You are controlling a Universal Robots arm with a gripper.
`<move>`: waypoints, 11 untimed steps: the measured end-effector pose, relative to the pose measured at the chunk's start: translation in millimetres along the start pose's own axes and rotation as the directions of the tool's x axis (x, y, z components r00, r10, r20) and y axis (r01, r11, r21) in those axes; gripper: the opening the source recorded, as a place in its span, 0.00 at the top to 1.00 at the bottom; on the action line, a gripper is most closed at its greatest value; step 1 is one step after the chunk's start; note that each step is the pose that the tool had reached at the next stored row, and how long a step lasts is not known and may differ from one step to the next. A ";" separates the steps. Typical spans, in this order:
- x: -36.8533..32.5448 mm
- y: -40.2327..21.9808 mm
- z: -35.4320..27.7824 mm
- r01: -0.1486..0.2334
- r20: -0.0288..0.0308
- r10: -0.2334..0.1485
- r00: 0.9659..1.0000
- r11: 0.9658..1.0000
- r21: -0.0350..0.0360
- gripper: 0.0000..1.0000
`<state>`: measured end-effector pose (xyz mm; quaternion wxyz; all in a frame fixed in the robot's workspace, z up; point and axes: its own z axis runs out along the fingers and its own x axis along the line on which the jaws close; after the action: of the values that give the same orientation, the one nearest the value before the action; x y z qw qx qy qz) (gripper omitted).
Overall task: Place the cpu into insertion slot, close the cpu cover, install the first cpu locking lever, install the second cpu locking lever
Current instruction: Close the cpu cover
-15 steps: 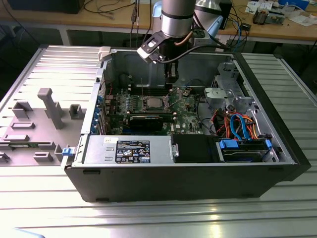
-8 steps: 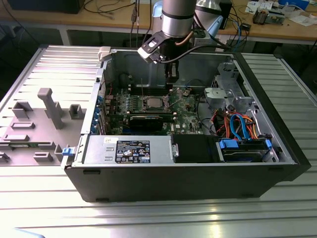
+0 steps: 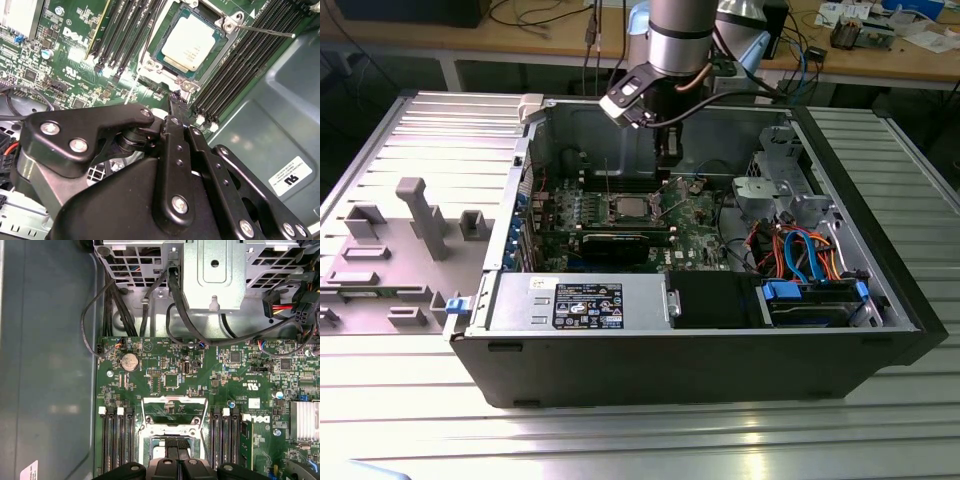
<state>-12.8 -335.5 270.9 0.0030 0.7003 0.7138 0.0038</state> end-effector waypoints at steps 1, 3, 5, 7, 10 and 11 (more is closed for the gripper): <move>0.0 0.5 0.0 0.000 0.000 0.000 1.000 1.000 0.000 0.89; -0.1 2.0 0.0 0.000 0.000 0.000 1.000 1.000 0.000 0.89; -0.1 4.8 0.1 0.000 0.000 0.000 1.000 1.000 0.000 0.89; -0.1 6.9 0.1 0.000 0.000 0.000 1.000 1.000 0.000 0.89; -0.2 8.2 0.1 0.000 0.000 0.000 1.000 1.000 0.000 0.89; -0.2 8.3 0.1 0.000 0.000 0.000 1.000 1.000 0.000 0.89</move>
<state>-4.6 -335.5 270.9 0.0030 0.7003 0.7138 0.0037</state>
